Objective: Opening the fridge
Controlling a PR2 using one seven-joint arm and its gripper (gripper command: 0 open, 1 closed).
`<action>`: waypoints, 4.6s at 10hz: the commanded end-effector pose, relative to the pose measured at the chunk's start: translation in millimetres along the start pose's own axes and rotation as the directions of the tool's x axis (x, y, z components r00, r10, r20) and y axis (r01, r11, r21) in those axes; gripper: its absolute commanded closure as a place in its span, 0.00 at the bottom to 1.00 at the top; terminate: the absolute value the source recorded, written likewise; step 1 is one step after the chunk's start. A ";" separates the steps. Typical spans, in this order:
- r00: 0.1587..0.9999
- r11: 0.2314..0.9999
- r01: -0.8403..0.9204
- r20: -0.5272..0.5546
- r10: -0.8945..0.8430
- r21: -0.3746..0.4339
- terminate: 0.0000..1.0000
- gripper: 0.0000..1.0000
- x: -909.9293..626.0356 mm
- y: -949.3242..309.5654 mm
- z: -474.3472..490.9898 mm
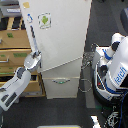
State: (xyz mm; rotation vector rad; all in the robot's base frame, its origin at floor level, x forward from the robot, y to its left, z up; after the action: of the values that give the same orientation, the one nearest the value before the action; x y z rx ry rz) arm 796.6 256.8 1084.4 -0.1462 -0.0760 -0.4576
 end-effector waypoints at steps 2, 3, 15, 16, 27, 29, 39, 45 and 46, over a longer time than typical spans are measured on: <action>0.988 0.987 0.153 0.021 -0.152 -0.048 0.00 1.00 -93.7 -124.7 65.5; 0.980 0.978 0.200 0.029 -0.199 -0.055 0.00 1.00 -102.0 -149.0 81.1; 0.899 0.919 0.382 -0.193 -0.394 -0.094 0.00 0.00 -34.9 -95.7 -129.6; 0.897 0.923 0.375 -0.217 -0.386 -0.089 0.00 0.00 -6.6 -101.1 -161.7; 0.933 0.974 0.226 -0.293 -0.211 0.021 0.00 0.00 11.7 -337.6 -37.1; 0.933 0.964 0.264 -0.262 -0.246 0.033 0.00 0.00 -10.7 -353.5 -1.0; 0.926 0.939 0.343 -0.163 -0.340 -0.012 0.00 0.00 -111.4 -345.3 38.5; 0.956 0.958 0.285 0.074 -0.284 -0.010 0.00 0.00 -154.3 -228.1 36.8; 0.953 0.957 0.291 0.091 -0.289 -0.010 0.00 0.00 -158.9 -218.8 34.6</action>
State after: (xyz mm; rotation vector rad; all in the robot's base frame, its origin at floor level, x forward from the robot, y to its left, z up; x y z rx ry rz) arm 550.1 71.4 1147.6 -0.1147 -0.0494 -0.7167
